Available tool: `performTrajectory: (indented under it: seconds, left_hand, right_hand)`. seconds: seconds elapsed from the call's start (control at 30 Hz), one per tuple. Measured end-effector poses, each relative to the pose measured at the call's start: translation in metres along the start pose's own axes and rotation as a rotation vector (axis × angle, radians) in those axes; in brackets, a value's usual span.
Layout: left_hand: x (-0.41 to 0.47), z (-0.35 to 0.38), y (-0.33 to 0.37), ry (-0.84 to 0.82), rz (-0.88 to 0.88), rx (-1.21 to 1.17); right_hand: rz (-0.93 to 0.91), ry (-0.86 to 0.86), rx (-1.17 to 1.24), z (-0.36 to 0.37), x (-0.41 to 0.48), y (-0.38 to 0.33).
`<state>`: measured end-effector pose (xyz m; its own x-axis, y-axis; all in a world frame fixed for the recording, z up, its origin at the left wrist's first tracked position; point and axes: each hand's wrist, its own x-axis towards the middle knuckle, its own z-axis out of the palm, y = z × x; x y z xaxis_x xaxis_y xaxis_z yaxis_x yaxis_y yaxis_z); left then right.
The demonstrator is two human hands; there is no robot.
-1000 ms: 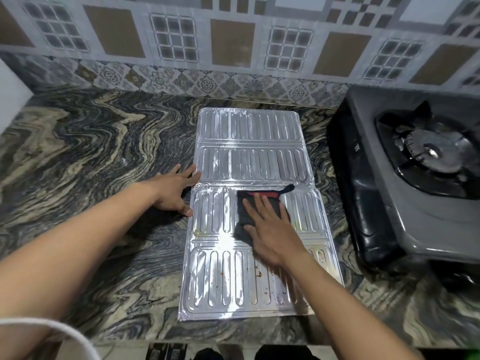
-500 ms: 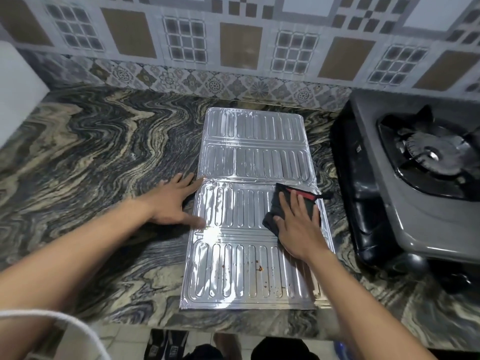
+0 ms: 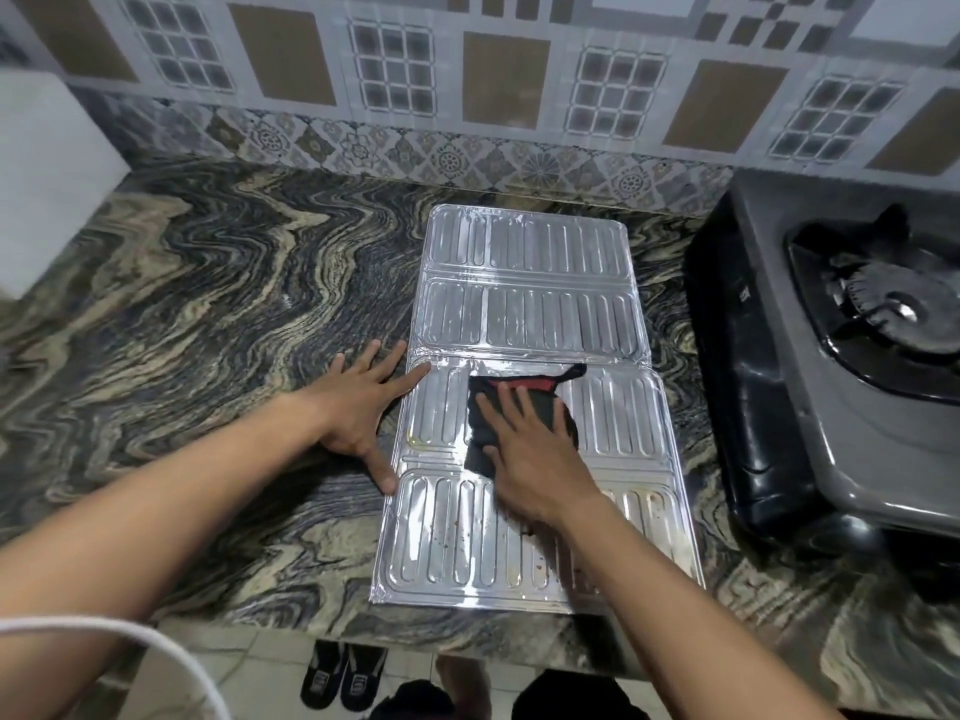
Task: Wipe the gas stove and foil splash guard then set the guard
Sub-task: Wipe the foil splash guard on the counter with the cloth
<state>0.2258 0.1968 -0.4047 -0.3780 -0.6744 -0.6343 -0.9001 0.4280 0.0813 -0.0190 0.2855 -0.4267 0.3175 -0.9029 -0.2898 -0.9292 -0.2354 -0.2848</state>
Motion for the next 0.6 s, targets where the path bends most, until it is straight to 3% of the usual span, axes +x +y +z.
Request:
performTrajectory:
  seconds: [0.1, 0.43, 0.6]
  left_hand:
    - [0.001, 0.000, 0.001, -0.002, -0.012, -0.017]
    - [0.001, 0.001, 0.000, -0.008, -0.015, -0.068]
    - [0.001, 0.002, 0.000, -0.005, -0.021, -0.067]
  right_hand:
    - [-0.164, -0.065, -0.056, 0.007, 0.000, -0.020]
    - [-0.404, -0.148, -0.176, -0.004, 0.013, -0.037]
    - [-0.293, -0.133, -0.166, -0.006, 0.008, -0.025]
